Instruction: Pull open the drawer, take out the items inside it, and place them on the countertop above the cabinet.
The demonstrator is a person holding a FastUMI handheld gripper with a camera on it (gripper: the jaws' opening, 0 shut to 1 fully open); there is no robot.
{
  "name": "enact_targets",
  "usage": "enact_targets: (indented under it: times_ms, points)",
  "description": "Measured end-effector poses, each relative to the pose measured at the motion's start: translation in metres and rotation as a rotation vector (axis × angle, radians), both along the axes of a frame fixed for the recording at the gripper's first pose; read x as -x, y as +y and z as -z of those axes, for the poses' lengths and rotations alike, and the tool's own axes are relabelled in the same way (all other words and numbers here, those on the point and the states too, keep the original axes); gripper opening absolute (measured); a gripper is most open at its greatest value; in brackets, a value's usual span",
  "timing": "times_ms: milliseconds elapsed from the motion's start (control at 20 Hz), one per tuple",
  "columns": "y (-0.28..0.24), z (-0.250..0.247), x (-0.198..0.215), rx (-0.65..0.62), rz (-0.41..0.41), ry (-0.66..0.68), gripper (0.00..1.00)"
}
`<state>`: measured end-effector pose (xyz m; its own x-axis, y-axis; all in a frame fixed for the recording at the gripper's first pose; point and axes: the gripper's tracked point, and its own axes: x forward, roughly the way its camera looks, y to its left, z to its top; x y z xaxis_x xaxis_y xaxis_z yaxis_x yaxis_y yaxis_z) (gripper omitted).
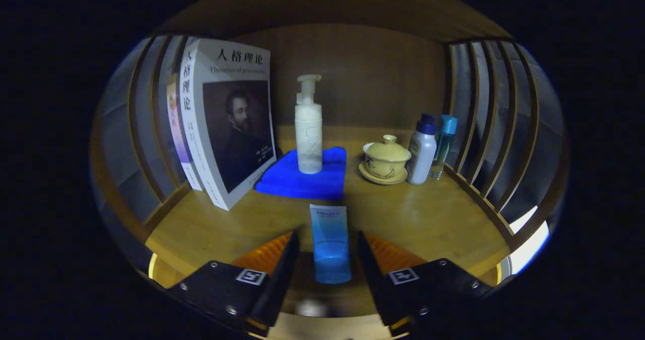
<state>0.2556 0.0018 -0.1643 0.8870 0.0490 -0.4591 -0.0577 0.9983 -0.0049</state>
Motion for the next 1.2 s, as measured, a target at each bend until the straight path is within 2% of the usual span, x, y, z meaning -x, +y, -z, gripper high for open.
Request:
enact_targets:
  times_ms: [50, 150, 300, 650, 850, 1000, 1200]
  points:
    - [0.005, -0.01, 0.006, -0.049, 0.002, -0.034, 0.81]
    - [0.014, -0.03, 0.023, -0.146, 0.007, -0.114, 0.94]
    - [0.003, -0.055, 0.063, -0.146, 0.032, -0.207, 0.94]
    - [0.018, -0.094, 0.167, 0.001, -0.037, -0.339, 0.95]
    - [0.034, -0.089, 0.223, -0.012, -0.083, -0.372, 0.95]
    - [0.043, -0.069, 0.26, -0.035, -0.122, -0.341, 0.95]
    - [0.043, -0.047, 0.293, -0.085, -0.13, -0.316, 0.95]
